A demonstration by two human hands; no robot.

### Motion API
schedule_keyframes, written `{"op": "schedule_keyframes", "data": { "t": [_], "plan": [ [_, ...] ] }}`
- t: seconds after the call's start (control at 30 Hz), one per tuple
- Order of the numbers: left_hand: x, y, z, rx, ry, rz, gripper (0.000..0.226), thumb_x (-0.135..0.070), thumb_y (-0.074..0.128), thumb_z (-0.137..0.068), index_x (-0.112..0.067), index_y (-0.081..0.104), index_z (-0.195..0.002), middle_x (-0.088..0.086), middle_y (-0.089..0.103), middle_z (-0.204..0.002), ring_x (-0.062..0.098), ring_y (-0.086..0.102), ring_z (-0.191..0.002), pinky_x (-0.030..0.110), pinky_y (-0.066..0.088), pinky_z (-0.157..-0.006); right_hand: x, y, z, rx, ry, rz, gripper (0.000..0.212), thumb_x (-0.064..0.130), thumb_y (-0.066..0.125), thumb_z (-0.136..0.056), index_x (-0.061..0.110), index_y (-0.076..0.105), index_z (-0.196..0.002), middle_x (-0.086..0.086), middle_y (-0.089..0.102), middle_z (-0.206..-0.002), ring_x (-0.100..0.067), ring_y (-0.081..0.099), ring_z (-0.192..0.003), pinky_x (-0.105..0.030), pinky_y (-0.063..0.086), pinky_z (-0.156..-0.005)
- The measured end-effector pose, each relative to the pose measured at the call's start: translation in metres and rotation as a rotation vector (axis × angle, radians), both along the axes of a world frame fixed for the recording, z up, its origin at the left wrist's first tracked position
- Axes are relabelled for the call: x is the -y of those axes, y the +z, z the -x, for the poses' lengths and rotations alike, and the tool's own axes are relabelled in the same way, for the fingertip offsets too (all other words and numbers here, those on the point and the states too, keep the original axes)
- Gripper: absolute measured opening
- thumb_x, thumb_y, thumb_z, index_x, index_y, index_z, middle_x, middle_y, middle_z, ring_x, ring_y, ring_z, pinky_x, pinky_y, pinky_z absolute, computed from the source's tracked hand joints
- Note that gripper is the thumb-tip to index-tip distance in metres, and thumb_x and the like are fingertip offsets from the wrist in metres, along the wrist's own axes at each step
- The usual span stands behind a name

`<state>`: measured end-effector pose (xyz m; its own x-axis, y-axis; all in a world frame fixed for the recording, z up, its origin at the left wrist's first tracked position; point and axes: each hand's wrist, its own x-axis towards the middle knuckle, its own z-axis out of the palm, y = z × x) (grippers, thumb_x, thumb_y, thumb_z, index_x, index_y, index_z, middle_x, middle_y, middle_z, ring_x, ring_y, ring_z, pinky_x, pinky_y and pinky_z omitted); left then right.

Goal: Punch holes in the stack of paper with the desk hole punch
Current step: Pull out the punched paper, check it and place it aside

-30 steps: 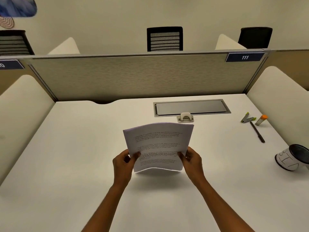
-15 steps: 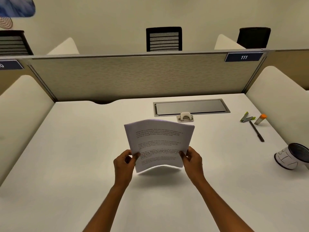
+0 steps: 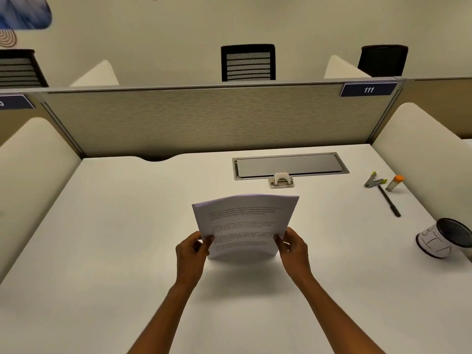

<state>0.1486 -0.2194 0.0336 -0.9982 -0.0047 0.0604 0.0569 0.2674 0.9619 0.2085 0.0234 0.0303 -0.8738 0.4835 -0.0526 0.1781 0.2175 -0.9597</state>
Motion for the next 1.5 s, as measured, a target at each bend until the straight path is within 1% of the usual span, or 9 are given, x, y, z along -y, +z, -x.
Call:
{"op": "schedule_keyframes", "data": {
  "t": [0.17, 0.3, 0.47, 0.6, 0.7, 0.9, 1.13, 1.33, 1.5],
  "plan": [
    [-0.002, 0.000, 0.000, 0.002, -0.014, 0.019, 0.015, -0.012, 0.067, -0.090, -0.025, 0.072, -0.088, -0.007, 0.071, -0.070, 0.010, 0.053, -0.053, 0.018, 0.047, -0.054, -0.001, -0.002, 0.000, 0.006, -0.003, -0.023, 0.026, 0.019, 0.060, -0.095, 0.045, 0.060, -0.091, 0.022, 0.067, -0.091, -0.004, 0.065, -0.085, -0.004, 0.048, -0.060],
    [-0.002, 0.005, 0.003, -0.015, -0.018, 0.028, 0.010, -0.012, 0.066, -0.091, -0.018, 0.073, -0.091, -0.006, 0.073, -0.073, 0.012, 0.054, -0.053, 0.019, 0.047, -0.055, -0.002, 0.000, 0.003, 0.000, 0.008, -0.041, 0.020, 0.018, 0.058, -0.096, 0.037, 0.063, -0.097, 0.019, 0.067, -0.091, -0.007, 0.065, -0.087, -0.004, 0.049, -0.062],
    [-0.003, 0.024, 0.012, -0.069, -0.024, 0.014, 0.010, -0.019, 0.064, -0.093, -0.018, 0.072, -0.087, 0.003, 0.072, -0.072, 0.031, 0.058, -0.060, 0.038, 0.054, -0.056, -0.004, 0.015, 0.011, -0.099, -0.021, -0.099, 0.015, 0.011, 0.056, -0.096, 0.025, 0.061, -0.101, 0.003, 0.065, -0.099, -0.006, 0.062, -0.089, -0.005, 0.048, -0.065],
    [-0.003, 0.035, 0.016, -0.117, -0.053, -0.014, 0.019, -0.018, 0.059, -0.096, -0.026, 0.070, -0.084, -0.006, 0.072, -0.074, 0.012, 0.057, -0.055, 0.025, 0.050, -0.052, -0.003, 0.026, 0.015, -0.190, -0.022, -0.211, 0.016, 0.003, 0.056, -0.094, 0.017, 0.063, -0.099, -0.004, 0.056, -0.101, -0.006, 0.060, -0.088, -0.005, 0.046, -0.065],
    [-0.001, 0.035, 0.018, -0.095, -0.056, -0.062, 0.015, -0.013, 0.061, -0.095, -0.016, 0.072, -0.085, -0.006, 0.069, -0.067, 0.014, 0.051, -0.054, 0.027, 0.048, -0.054, -0.002, 0.028, 0.014, -0.220, -0.019, -0.214, 0.015, 0.005, 0.058, -0.094, 0.011, 0.066, -0.104, -0.001, 0.062, -0.100, -0.008, 0.062, -0.088, -0.007, 0.046, -0.065],
    [0.002, 0.034, 0.016, -0.015, -0.007, -0.158, 0.011, -0.007, 0.073, -0.083, -0.017, 0.075, -0.080, 0.001, 0.071, -0.064, 0.014, 0.050, -0.052, 0.028, 0.048, -0.054, -0.003, 0.027, 0.007, -0.215, -0.084, -0.128, 0.013, 0.012, 0.066, -0.090, 0.023, 0.065, -0.097, 0.011, 0.070, -0.091, -0.003, 0.064, -0.080, -0.006, 0.048, -0.066],
    [0.011, 0.030, 0.017, 0.004, -0.039, -0.070, 0.021, -0.010, 0.083, -0.073, -0.012, 0.065, -0.062, 0.023, 0.057, -0.058, 0.020, 0.040, -0.046, 0.027, 0.036, -0.045, -0.012, 0.011, -0.005, -0.172, -0.143, -0.090, 0.013, 0.013, 0.065, -0.090, 0.025, 0.063, -0.087, 0.015, 0.071, -0.085, 0.001, 0.066, -0.075, -0.006, 0.046, -0.060],
    [0.017, 0.028, 0.012, -0.017, -0.129, 0.009, 0.010, -0.038, 0.067, -0.088, -0.035, 0.070, -0.079, -0.002, 0.059, -0.053, 0.014, 0.044, -0.041, 0.022, 0.038, -0.045, -0.011, 0.006, -0.011, -0.126, -0.095, -0.053, 0.009, 0.023, 0.067, -0.090, 0.031, 0.065, -0.094, 0.017, 0.072, -0.089, 0.001, 0.067, -0.080, -0.007, 0.049, -0.063],
    [0.011, 0.033, 0.008, -0.022, -0.159, 0.015, 0.017, -0.024, 0.067, -0.091, -0.037, 0.070, -0.080, 0.000, 0.070, -0.067, 0.010, 0.047, -0.045, 0.020, 0.042, -0.047, -0.009, 0.010, -0.006, -0.117, -0.052, -0.098, 0.025, 0.019, 0.066, -0.090, 0.043, 0.061, -0.084, 0.024, 0.069, -0.083, 0.002, 0.064, -0.082, -0.007, 0.049, -0.065]
  ]
}}
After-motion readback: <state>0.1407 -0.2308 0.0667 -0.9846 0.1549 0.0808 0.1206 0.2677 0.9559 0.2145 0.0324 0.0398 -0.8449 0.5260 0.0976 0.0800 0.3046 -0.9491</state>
